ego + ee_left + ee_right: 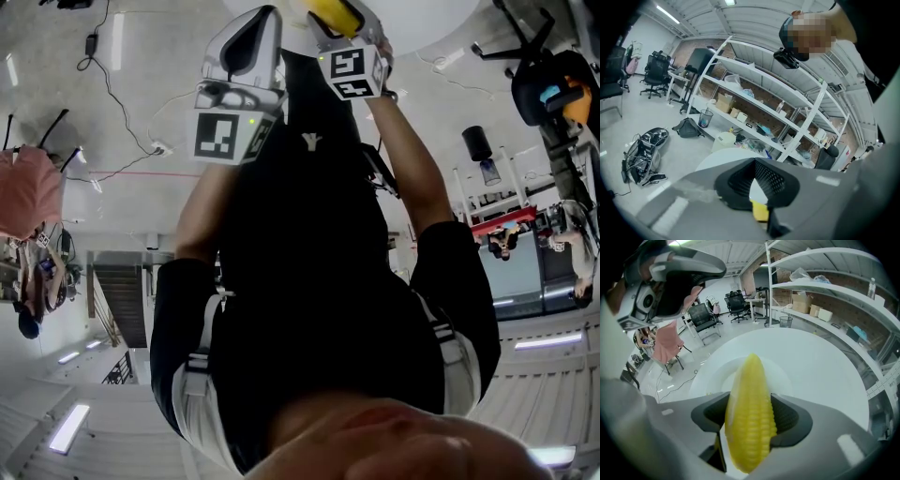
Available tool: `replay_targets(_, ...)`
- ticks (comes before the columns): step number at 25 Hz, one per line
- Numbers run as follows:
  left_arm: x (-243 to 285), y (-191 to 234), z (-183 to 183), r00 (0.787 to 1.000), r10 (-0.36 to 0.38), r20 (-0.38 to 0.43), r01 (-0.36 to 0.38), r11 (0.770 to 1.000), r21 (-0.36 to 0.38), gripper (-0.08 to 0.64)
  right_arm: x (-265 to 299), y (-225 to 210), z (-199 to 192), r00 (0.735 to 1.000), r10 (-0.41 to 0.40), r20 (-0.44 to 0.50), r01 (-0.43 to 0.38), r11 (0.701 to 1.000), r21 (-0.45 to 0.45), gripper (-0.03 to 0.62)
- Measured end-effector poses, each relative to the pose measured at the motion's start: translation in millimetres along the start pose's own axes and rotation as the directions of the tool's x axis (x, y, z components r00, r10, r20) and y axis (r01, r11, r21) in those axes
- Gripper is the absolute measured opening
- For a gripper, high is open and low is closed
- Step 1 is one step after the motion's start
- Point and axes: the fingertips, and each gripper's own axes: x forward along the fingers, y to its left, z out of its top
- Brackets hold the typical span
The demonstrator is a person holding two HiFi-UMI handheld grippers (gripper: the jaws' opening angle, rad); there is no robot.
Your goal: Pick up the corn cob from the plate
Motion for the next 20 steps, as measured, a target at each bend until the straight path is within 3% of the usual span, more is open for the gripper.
replay_targets(20, -12, -8, 6, 0.999, -0.003, 0.047, 0.004, 1.0, -0.011, 0.003, -11, -14, 0, 1.0, -0.019, 0.015, 0.018, 0.995, 0.099, 0.268)
